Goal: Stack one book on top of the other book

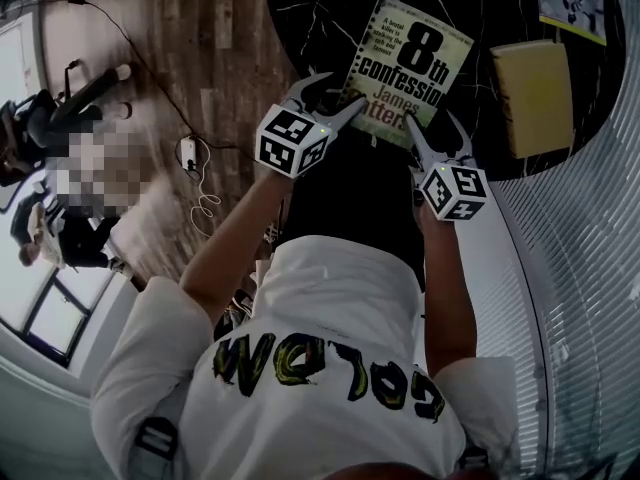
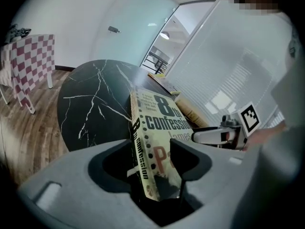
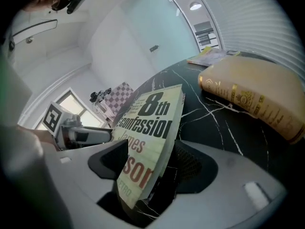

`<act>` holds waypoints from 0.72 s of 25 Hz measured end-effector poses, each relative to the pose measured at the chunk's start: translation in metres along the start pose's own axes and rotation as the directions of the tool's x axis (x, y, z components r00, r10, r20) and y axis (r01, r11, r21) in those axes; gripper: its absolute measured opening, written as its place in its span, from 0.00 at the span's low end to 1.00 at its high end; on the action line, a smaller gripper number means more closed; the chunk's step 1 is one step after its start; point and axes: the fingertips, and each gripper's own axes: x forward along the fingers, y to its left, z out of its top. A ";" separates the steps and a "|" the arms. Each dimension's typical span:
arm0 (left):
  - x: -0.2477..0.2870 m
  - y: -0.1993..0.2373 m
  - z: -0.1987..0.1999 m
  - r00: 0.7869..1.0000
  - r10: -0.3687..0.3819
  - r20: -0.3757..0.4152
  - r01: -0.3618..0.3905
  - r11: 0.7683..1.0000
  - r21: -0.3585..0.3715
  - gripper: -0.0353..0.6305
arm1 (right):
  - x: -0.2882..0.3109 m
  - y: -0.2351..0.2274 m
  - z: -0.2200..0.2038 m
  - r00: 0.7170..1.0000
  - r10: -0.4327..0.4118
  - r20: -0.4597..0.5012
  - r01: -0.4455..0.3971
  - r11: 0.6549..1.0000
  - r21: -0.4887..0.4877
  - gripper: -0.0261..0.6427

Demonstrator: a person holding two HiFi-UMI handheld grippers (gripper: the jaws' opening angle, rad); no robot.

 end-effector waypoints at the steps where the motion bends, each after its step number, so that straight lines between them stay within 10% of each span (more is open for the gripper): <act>1: 0.001 0.000 -0.002 1.000 0.002 -0.004 -0.002 1.000 0.005 0.43 | 0.001 0.000 -0.002 1.000 0.009 -0.005 -0.009 1.000 0.008 0.50; 18: 0.007 -0.007 -0.008 1.000 0.013 0.003 -0.013 0.998 -0.057 0.37 | 0.003 0.001 -0.004 0.999 0.025 -0.020 -0.025 1.000 0.019 0.37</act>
